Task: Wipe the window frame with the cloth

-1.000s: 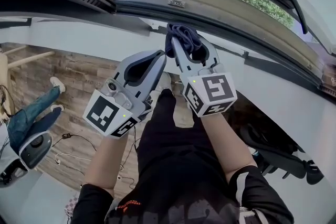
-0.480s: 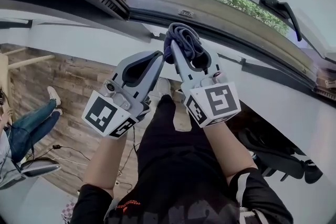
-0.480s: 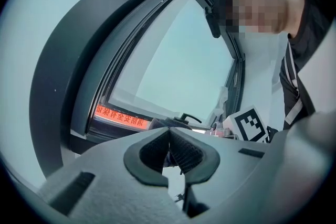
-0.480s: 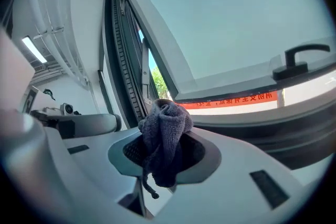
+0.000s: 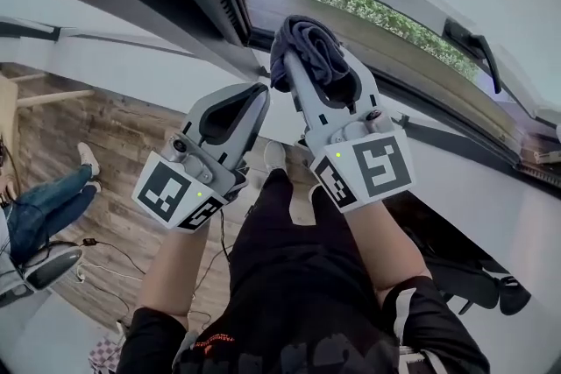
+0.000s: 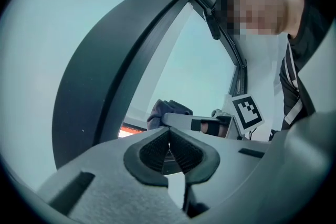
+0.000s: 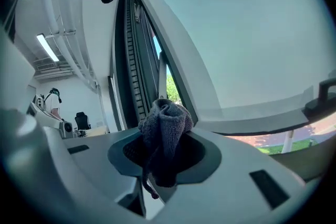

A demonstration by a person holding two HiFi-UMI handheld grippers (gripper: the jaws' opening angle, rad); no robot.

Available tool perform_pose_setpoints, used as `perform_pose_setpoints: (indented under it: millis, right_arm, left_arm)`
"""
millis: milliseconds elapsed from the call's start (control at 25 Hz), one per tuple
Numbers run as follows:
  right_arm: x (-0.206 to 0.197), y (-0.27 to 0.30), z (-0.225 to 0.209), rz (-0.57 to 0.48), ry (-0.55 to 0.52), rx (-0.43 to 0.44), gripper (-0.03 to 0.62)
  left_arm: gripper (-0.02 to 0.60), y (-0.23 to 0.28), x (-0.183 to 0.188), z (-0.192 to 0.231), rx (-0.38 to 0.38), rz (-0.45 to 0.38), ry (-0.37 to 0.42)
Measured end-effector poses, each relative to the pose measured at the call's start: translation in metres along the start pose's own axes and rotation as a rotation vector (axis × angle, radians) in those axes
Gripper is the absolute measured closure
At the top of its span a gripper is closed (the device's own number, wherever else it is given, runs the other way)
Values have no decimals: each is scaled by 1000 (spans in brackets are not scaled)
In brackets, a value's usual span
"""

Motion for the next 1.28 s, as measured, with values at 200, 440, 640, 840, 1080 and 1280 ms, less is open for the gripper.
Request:
perform_pose_setpoints:
  millis: [200, 440, 640, 840, 1080, 1280]
  right_arm:
    - [22, 12, 18, -30, -29, 34, 484]
    - [38, 12, 28, -33, -58, 61, 484]
    - [55, 6, 30, -44, -84, 75, 484]
    - [74, -9, 30, -67, -110, 86, 484]
    - [97, -33, 17, -98, -126, 78, 484]
    - [115, -60, -4, -126, -137, 46, 484]
  left_arm:
    - [561, -12, 16, 8, 17, -20, 18]
    - [561, -25, 34, 10, 38, -42, 34]
    - [561, -29, 51, 7, 38, -58, 52]
    - [561, -28, 65, -4, 26, -69, 75]
    - [561, -12, 83, -23, -11, -76, 112]
    - [561, 12, 94, -43, -58, -69, 138]
Point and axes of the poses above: the fingertips, and each gripper's own axes: y forward along the fingers, z to its left, x out of its top, the point moved 7 cm from there along -y, backward along the fingers, and after that the axes turned 14 degrees about -x, right-handed, at the moved point
